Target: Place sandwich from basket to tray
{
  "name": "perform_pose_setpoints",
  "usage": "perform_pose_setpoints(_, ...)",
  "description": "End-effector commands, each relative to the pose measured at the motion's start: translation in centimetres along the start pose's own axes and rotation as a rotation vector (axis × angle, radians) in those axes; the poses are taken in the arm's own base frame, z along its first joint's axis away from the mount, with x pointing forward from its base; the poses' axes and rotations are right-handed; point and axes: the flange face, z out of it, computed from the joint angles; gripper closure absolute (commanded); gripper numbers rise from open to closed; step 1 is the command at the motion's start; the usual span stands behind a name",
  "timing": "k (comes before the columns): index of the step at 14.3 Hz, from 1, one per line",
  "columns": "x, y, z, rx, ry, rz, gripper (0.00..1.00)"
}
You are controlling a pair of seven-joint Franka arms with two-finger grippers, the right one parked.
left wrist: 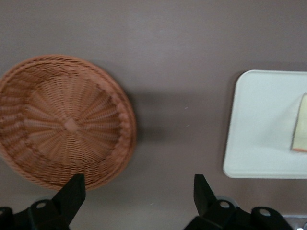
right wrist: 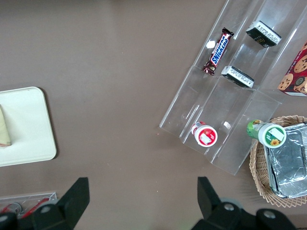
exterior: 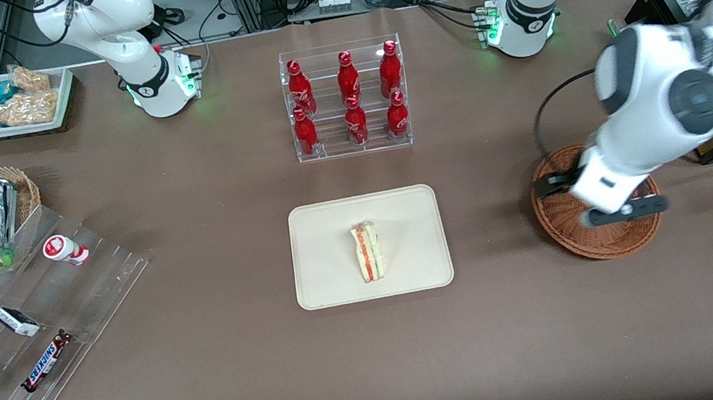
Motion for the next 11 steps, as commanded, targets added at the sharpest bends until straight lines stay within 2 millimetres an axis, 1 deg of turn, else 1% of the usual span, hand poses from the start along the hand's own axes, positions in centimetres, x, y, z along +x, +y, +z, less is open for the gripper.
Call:
perform_pose_setpoints(1,-1.7,-4.0,-2.5,-0.004,0.005,0.057,0.0)
perform_pose_setpoints(2,-2.1,-4.9,-3.7,-0.006,0.018,0.069,0.0)
perform_pose_setpoints(5,-3.7,-8.6,-7.3,-0.01,0.047,0.088,0.0)
perform_pose_setpoints(6,-4.2,-9.8,-7.9,-0.012,0.036,0.113,0.0)
perform_pose_setpoints(7,-4.7,-10.1,-9.0,-0.012,0.038,0.145,0.0)
perform_pose_setpoints(9,-5.0,-10.1,-9.6,-0.012,0.037,0.171,0.0)
perform_pose_setpoints(11,-4.7,-9.9,-11.8,-0.011,0.082,0.175,0.0)
